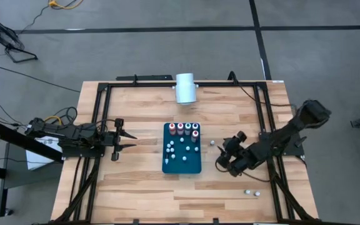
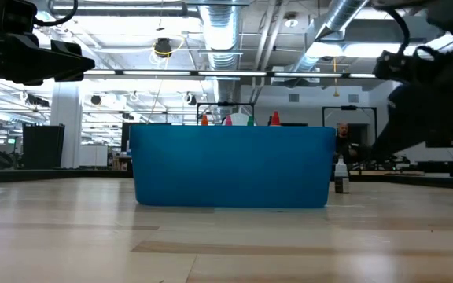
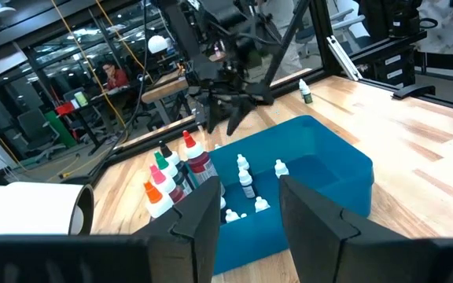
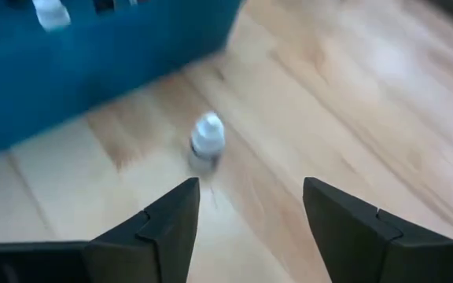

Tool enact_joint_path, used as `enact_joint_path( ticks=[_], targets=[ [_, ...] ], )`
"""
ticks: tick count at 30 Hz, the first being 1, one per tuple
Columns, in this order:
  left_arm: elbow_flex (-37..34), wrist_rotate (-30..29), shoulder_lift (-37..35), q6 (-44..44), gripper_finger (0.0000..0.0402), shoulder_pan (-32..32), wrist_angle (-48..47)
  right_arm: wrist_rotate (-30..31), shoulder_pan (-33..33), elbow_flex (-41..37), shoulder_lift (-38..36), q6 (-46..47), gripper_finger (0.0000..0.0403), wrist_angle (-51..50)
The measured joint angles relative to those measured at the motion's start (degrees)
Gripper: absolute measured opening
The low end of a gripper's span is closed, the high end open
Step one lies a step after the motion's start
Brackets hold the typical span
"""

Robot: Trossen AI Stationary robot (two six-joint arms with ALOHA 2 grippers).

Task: Pick & Place food coloring
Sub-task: Put the small brown food coloring bottle into the blue bin

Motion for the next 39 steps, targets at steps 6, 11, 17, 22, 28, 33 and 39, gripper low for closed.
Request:
enact_joint_path(
  ticks=[6,11,17,22,28,33,39],
  targets=[
    [0.00,0.00,-0.01,0.00,0.0123,0.01,0.01,-16.03,-3.96,8.09,-7.09,-4.89,0.0219,-21.00],
    [0.00,0.00,-0.02,-0.01,0.0123,0.00,0.00,-22.03,-8.24,16.63,-9.25,-6.07,0.0215,-36.32],
    [0.00,0.00,-0.01,-0.01,0.0123,0.01,0.00,-29.63,-14.13,24.14,-10.49,-13.46,0.0212,-41.32],
    [0.00,0.00,-0.02,-0.02,0.0123,0.02,-0.04,-39.43,-20.65,29.56,-12.29,-23.96,0.0212,-40.47],
    [0.00,0.00,-0.02,0.00,0.0123,0.02,0.00,-47.93,-28.18,34.16,-11.27,-33.80,0.0212,-40.64],
    [0.00,0.00,-0.01,0.00,0.0123,0.00,0.00,-47.89,-29.48,35.93,-8.83,-46.89,0.0212,-39.54],
    [0.00,0.00,-0.02,-0.02,0.0123,0.02,0.00,-47.78,-30.96,39.15,-4.05,-55.87,0.0212,-39.48]
  ],
)
